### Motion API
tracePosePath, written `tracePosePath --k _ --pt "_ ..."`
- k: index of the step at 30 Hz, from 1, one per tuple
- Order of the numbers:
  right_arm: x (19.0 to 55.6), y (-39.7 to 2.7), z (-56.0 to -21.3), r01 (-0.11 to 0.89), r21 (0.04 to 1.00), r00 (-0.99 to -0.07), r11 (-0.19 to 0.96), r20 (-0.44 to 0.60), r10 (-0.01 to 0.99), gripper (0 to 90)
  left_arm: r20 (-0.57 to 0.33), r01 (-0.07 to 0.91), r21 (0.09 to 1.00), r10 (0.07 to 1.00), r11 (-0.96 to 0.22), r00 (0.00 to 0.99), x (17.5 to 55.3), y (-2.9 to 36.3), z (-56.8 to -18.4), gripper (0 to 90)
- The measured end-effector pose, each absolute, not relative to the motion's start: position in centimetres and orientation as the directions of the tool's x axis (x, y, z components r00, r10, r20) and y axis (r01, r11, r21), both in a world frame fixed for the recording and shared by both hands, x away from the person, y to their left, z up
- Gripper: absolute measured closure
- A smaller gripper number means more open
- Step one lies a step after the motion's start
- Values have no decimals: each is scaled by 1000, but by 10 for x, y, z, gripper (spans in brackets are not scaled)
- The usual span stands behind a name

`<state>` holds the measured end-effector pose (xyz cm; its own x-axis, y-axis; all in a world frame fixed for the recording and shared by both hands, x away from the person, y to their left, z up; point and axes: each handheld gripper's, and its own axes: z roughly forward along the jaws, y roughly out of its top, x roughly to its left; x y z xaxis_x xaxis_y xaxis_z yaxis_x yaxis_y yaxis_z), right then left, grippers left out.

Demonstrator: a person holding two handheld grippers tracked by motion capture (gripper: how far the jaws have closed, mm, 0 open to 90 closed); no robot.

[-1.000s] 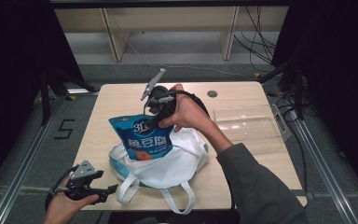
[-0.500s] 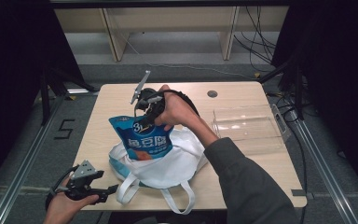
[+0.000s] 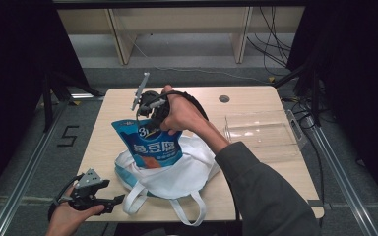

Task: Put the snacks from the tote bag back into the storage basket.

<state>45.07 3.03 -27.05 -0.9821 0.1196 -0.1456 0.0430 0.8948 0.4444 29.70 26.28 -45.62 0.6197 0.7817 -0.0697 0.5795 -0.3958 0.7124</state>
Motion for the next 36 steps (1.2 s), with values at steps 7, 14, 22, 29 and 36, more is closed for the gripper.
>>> tracePosePath --k 7,14,22,29,36 --pt "441 22 -229 31 479 -980 877 -157 121 900 -69 578 718 786 -388 614 297 266 -456 221" --pt "429 -1 -180 39 473 -968 880 -200 150 900 -75 584 716 790 -383 609 297 266 -456 221" --pt "429 -37 -162 59 474 -957 878 -225 186 900 -72 588 713 794 -382 604 297 266 -456 221" --pt "437 -74 -166 130 465 -939 876 -227 260 900 -62 571 724 787 -388 614 299 268 -457 221" --pt "451 -116 -174 193 457 -918 868 -227 324 900 -48 582 693 778 -426 626 300 271 -455 221"
